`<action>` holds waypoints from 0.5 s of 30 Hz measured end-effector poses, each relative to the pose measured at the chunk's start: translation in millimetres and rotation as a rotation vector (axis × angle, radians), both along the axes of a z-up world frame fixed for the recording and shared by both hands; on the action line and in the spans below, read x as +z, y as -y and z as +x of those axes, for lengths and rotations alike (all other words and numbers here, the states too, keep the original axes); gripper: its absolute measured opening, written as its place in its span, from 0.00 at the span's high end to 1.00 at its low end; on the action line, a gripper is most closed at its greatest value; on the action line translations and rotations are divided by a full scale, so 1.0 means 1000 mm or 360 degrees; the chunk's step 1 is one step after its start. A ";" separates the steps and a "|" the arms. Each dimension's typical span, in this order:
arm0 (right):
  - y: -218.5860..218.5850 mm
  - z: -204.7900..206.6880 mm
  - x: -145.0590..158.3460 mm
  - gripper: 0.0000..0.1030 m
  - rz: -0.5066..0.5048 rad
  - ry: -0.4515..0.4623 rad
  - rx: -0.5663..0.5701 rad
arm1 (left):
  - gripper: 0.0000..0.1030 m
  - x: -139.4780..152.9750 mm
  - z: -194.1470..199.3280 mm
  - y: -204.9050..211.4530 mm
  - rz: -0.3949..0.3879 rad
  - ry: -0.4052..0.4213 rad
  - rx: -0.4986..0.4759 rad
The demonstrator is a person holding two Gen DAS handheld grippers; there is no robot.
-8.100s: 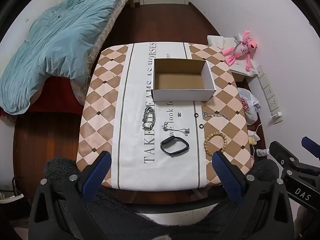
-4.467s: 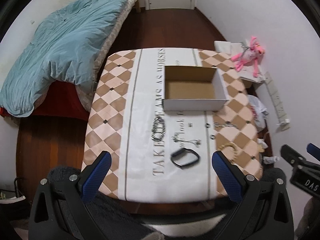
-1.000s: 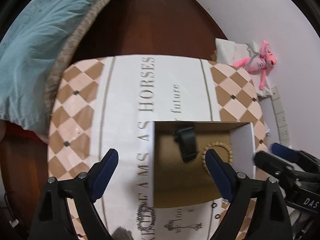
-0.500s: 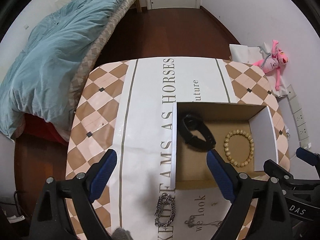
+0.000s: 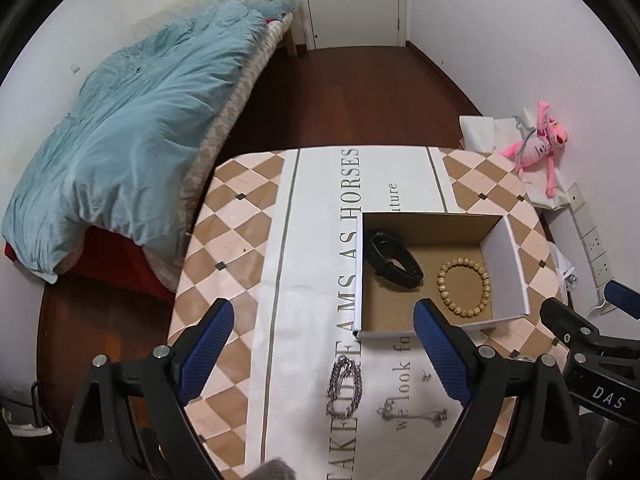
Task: Organize jewelry
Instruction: 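Open and lift both tools away from the box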
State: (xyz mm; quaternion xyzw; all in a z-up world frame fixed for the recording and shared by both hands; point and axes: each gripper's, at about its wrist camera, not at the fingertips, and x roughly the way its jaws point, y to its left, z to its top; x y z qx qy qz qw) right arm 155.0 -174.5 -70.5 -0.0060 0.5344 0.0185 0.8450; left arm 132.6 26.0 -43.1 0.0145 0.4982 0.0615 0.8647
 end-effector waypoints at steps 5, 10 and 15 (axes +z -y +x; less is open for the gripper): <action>-0.002 -0.022 0.024 0.02 0.0002 0.0076 0.0008 | 0.11 0.020 -0.021 -0.001 -0.0006 0.0072 -0.0002; -0.004 -0.043 0.044 0.02 0.0026 0.0127 0.0021 | 0.11 0.037 -0.040 -0.003 -0.0014 0.0118 0.0003; -0.003 -0.062 0.051 0.02 0.0076 0.0133 0.0023 | 0.11 0.043 -0.059 -0.010 -0.0019 0.0162 0.0050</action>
